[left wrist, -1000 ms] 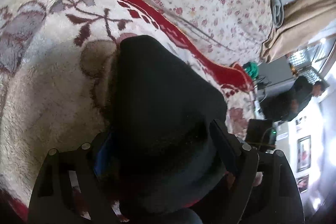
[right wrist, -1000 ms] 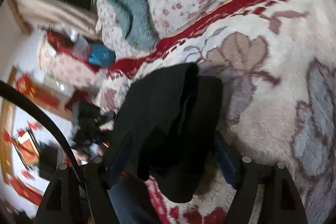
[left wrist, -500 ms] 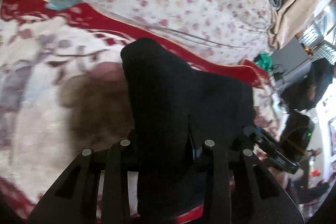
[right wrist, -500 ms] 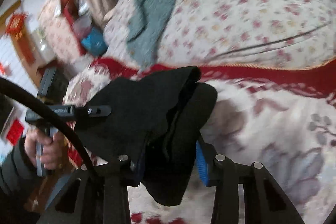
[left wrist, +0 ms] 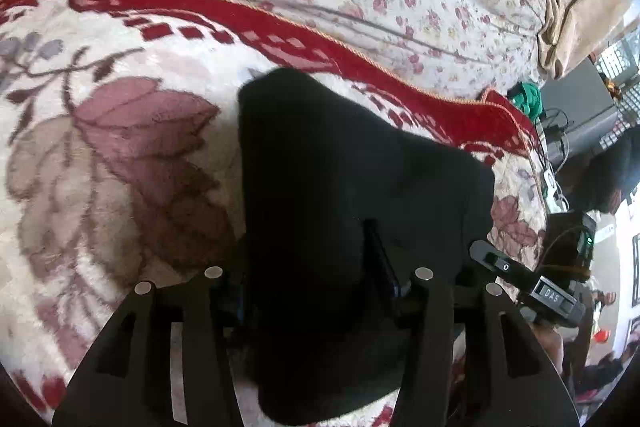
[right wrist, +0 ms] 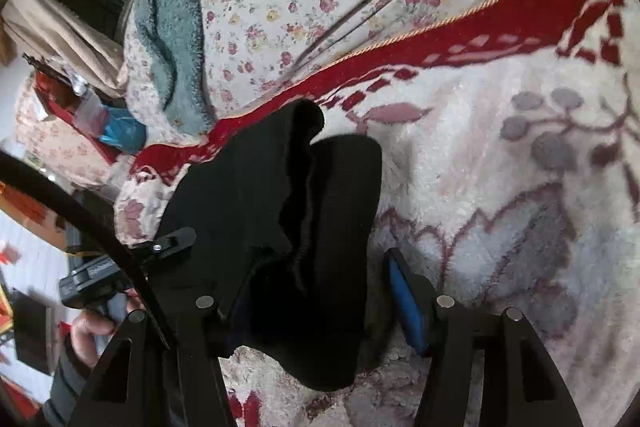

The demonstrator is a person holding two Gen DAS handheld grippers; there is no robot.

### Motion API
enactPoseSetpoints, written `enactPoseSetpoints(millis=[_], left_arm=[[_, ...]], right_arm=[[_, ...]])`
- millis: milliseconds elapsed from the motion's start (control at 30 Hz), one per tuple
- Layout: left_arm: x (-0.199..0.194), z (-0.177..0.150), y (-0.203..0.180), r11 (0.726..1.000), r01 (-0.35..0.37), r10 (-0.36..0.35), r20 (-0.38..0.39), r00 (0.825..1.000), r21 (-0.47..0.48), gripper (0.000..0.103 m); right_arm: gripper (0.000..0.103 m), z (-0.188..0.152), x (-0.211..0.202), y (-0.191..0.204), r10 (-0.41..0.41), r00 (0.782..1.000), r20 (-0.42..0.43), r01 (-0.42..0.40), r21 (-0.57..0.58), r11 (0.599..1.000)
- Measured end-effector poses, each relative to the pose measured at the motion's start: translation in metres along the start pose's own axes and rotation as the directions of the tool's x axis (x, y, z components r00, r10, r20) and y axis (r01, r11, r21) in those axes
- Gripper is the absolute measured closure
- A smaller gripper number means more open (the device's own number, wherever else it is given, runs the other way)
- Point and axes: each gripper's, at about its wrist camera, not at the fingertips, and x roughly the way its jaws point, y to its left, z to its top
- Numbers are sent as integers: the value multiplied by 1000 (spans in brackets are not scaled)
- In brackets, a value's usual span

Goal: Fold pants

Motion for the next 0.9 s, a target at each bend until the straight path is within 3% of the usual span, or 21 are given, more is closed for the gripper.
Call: enactPoseSetpoints(millis=[100, 133, 200, 267, 367, 467, 567, 633, 700, 767, 900], left_arm=[[-35, -7, -15, 995, -98, 93, 142, 985, 33, 39], [-48, -12, -21, 993, -109, 100, 178, 979, 41, 36], [-70, -25, -35, 991, -124, 107, 228, 968, 59, 30], [-82, -44, -52, 981, -152, 119, 251, 961, 120, 28], [-78, -81, -73, 937, -243, 175, 266, 948, 251, 28], [-56, -113, -70, 901, -306, 242, 230, 943, 308, 28], [-62, -117, -71, 911, -267, 197, 238, 951, 314, 28], [-62, -115, -66, 921, -249, 185, 227, 956, 300, 28], [-57, -112, -61, 934, -234, 183, 199, 963, 270, 28], [-58, -112, -62, 936, -233, 184, 195, 963, 263, 28], [-57, -118, -69, 926, -237, 185, 195, 963, 295, 28]], right_arm=[[46, 2, -34, 26, -102, 985, 135, 112, -67, 991], [46, 0, -50, 37, -106, 976, 192, 125, -89, 988], [46, -2, -70, 52, -64, 973, 221, 87, -100, 991], [46, -11, -87, 69, -73, 973, 217, 99, -111, 989], [46, -34, -101, 99, -129, 974, 187, 157, -147, 977], [46, -65, -108, 123, -201, 956, 215, 247, -219, 944], [46, -96, -101, 144, -287, 914, 288, 373, -316, 872], [46, -109, -88, 150, -334, 895, 296, 433, -397, 809], [46, -111, -78, 143, -392, 877, 278, 478, -419, 772], [46, -110, -77, 138, -409, 871, 272, 490, -423, 762], [46, -105, -83, 123, -388, 884, 260, 463, -374, 803]])
